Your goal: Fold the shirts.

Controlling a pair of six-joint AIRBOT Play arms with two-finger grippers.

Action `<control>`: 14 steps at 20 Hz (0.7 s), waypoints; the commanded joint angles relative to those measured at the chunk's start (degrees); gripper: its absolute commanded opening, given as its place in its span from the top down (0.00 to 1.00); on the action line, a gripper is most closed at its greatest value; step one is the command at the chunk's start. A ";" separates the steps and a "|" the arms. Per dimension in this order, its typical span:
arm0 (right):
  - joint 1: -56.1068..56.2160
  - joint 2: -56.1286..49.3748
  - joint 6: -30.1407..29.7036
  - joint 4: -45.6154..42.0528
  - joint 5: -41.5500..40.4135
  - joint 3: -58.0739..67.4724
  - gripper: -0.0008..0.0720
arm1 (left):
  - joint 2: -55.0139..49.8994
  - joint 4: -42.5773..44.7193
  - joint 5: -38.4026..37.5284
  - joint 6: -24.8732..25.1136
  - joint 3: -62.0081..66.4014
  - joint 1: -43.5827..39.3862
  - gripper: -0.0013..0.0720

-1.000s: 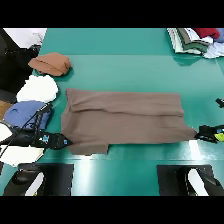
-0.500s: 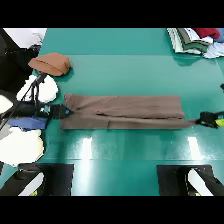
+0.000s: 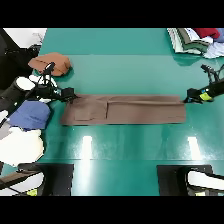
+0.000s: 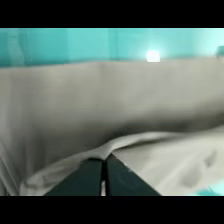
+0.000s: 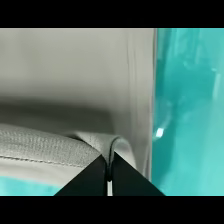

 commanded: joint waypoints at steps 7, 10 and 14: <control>-7.28 -14.16 -3.30 15.10 5.84 13.11 0.35 | -2.56 -0.63 0.02 -0.22 4.17 0.04 0.29; -12.22 -13.49 -6.67 15.15 10.56 7.98 0.35 | -2.58 -0.90 -4.07 -0.13 5.11 0.04 0.92; -17.33 -13.62 -11.28 16.50 8.26 -1.14 0.16 | -2.64 -0.98 -3.93 -0.11 5.11 0.04 0.94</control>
